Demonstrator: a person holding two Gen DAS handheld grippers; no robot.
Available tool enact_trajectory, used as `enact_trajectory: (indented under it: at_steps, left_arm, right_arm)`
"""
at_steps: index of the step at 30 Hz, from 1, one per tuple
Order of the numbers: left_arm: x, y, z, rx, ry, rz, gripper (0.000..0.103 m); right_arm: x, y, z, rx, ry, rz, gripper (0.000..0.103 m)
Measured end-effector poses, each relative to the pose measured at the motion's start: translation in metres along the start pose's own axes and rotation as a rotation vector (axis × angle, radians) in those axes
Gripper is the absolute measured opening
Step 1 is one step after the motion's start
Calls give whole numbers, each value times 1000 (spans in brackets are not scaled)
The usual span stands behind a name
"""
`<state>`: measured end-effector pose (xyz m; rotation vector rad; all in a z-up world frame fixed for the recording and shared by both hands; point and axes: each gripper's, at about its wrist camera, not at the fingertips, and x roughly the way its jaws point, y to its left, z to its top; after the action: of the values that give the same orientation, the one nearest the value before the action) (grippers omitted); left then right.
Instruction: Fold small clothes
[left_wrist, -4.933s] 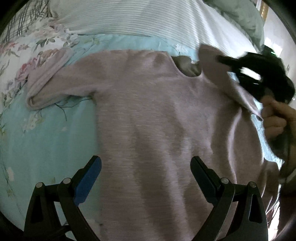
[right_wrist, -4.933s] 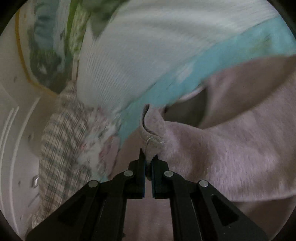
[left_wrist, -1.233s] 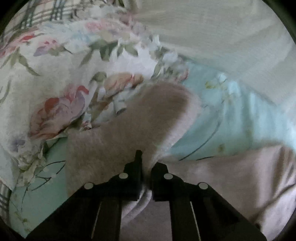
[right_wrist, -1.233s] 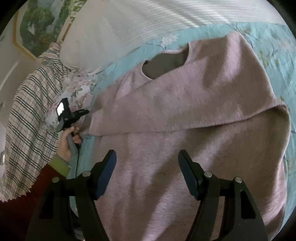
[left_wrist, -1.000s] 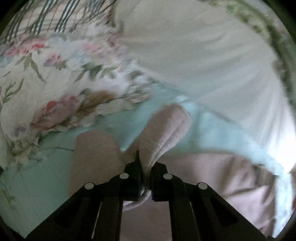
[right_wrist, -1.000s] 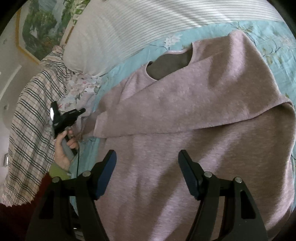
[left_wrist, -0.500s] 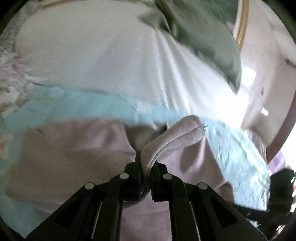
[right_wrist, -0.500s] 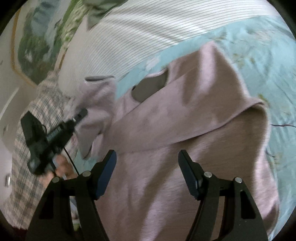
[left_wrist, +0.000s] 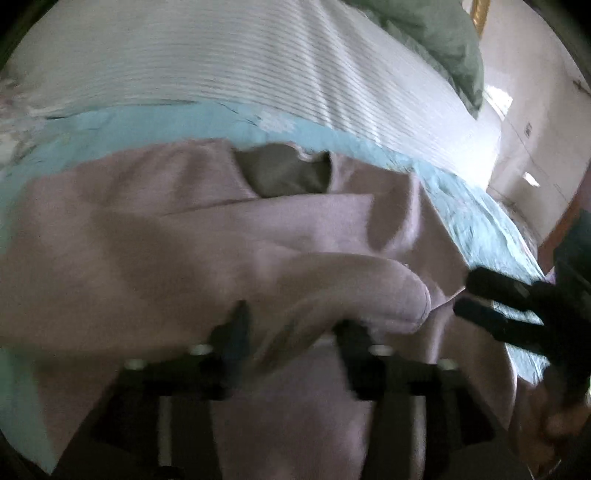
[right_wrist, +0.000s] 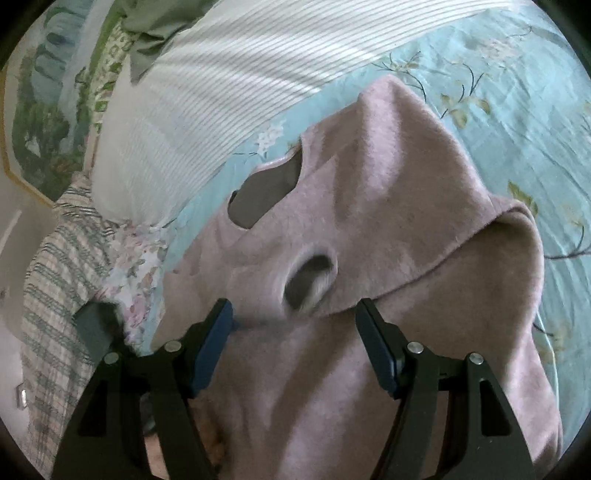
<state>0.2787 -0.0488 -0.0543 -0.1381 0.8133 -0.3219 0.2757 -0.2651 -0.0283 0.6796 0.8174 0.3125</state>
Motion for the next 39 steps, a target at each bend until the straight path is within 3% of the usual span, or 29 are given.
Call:
enact_trajectory:
  at_steps: [4, 9, 10, 11, 12, 13, 17, 21, 24, 27, 32, 37, 39]
  left_arm:
    - [-47, 40, -18, -93, -64, 103, 63]
    - [-81, 109, -36, -253, -91, 265, 63]
    - [-82, 119, -38, -275, -85, 282, 63]
    - [-83, 130, -40, -301, -78, 294, 63]
    - [-84, 140, -44, -327, -70, 296, 63]
    - [-83, 149, -46, -351, -59, 294, 63]
    - [-75, 160, -47, -373, -41, 296, 62]
    - [-65, 159, -29, -344, -44, 292, 62]
    - [-44, 152, -10, -317, -21, 323, 62]
    - [-45, 161, -4, -338, -45, 424, 55]
    - [-41, 181, -9, -403, -28, 370, 55]
    - [-48, 169, -9, -339, -56, 353, 54]
    - [-46, 165, -11, -330, -53, 369, 54]
  right_arm:
    - [20, 3, 8, 1, 20, -19, 70]
    - [63, 10, 5, -8, 126, -35, 69]
    - [69, 14, 4, -27, 140, -54, 60]
    - [71, 16, 2, -46, 146, -70, 30]
    - [73, 18, 2, -62, 151, -73, 8]
    - [73, 18, 2, -66, 152, -58, 6]
    - [46, 32, 21, -126, 59, -24, 6]
    - [-6, 39, 57, -141, -116, -34, 6]
    - [-14, 20, 75, -123, -141, -92, 6]
    - [-4, -5, 77, -72, -94, -100, 6]
    - [0, -3, 78, -96, -89, -79, 6]
    - [-41, 30, 96, -175, -267, -32, 6]
    - [-47, 28, 98, -178, -294, -67, 6]
